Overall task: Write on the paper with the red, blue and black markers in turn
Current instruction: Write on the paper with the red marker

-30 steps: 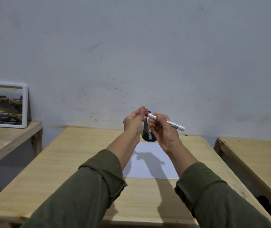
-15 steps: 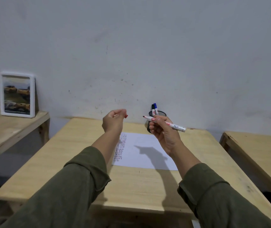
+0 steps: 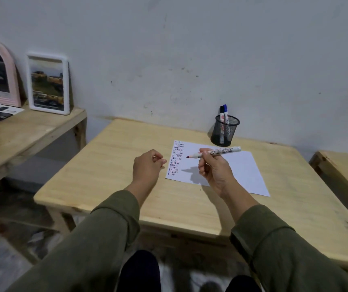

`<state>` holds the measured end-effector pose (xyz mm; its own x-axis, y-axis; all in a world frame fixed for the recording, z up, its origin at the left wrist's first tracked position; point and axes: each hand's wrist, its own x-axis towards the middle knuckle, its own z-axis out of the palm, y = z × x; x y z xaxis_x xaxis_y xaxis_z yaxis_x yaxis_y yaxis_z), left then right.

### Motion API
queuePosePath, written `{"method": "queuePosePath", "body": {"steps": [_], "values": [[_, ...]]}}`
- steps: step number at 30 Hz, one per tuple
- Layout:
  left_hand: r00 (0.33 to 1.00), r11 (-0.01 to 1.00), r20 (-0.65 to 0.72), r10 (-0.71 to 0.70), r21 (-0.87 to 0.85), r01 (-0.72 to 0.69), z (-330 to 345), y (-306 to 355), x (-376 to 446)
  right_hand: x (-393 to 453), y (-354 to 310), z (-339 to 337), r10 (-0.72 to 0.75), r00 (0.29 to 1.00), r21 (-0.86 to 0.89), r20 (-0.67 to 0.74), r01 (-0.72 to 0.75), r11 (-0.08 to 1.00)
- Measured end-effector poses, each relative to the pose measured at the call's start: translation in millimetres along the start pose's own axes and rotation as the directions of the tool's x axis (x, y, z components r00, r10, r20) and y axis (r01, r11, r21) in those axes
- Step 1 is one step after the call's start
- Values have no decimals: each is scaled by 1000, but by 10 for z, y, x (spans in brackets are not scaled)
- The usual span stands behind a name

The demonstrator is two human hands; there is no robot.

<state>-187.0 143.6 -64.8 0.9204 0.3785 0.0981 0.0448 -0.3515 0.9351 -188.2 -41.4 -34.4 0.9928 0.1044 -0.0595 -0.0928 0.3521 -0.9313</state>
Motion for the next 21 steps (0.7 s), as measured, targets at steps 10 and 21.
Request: {"method": "queuePosePath", "body": {"steps": [10,21], "values": [[999,998,35,3,57,-5,5,-108,-8,52,82,39,69,998,34,-7,-69,997],[972,979,227,61,176,-103,-79,-166,-36,53,254,187,76,997,-136,-11,-77,988]]}}
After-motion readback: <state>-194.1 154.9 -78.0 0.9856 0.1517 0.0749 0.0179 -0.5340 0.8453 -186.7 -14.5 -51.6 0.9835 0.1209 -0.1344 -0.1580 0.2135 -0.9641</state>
